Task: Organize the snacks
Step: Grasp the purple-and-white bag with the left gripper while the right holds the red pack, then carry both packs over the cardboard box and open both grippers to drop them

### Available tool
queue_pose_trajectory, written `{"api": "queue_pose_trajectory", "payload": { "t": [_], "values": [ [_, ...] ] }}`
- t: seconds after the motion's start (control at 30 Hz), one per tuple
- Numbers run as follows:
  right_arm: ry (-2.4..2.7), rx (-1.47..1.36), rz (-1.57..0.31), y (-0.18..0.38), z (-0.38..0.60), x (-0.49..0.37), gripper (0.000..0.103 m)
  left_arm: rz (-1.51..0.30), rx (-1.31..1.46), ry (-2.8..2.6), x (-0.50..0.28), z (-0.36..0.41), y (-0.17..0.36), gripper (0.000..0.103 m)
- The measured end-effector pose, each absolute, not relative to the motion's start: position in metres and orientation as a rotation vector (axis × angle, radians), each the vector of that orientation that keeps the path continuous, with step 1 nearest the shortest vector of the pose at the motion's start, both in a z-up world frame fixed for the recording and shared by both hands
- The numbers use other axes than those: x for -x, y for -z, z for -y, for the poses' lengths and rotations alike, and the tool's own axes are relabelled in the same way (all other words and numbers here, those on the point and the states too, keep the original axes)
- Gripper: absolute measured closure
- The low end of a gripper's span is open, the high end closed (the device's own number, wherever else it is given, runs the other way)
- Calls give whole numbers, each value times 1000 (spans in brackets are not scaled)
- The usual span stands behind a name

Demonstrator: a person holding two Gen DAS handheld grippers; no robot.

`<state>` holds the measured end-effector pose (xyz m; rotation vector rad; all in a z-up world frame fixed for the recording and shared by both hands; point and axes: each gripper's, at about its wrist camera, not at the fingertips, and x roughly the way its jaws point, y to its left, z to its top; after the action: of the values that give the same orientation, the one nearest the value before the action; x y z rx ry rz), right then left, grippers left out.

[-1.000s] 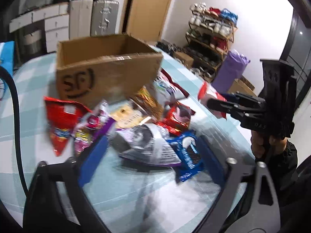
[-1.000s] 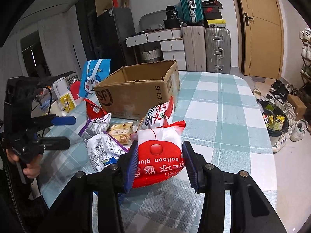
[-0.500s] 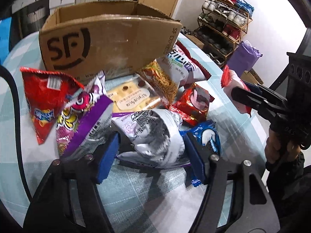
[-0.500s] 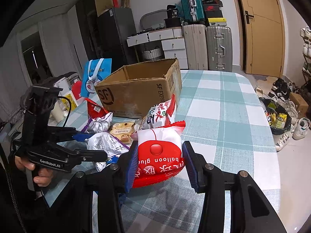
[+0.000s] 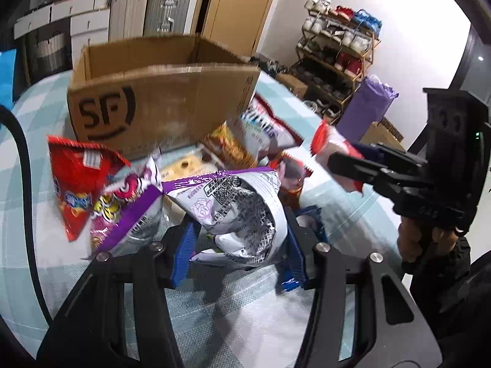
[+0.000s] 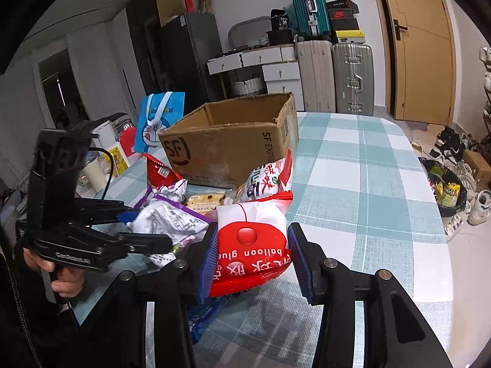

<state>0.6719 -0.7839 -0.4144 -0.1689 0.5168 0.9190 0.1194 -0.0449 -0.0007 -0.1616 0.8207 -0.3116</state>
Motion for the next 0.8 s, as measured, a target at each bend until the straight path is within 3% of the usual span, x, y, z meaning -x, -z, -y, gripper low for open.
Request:
{"api": "queue_pose_trajectory", "payload": {
  "t": [0.47, 0.8],
  "values": [
    [-890, 115, -439, 378, 771, -666, 58, -624, 181, 180, -93, -3, -84, 54],
    [-868, 93, -407, 342, 741, -682, 58, -544, 162, 71, -125, -52, -136, 53]
  ]
}}
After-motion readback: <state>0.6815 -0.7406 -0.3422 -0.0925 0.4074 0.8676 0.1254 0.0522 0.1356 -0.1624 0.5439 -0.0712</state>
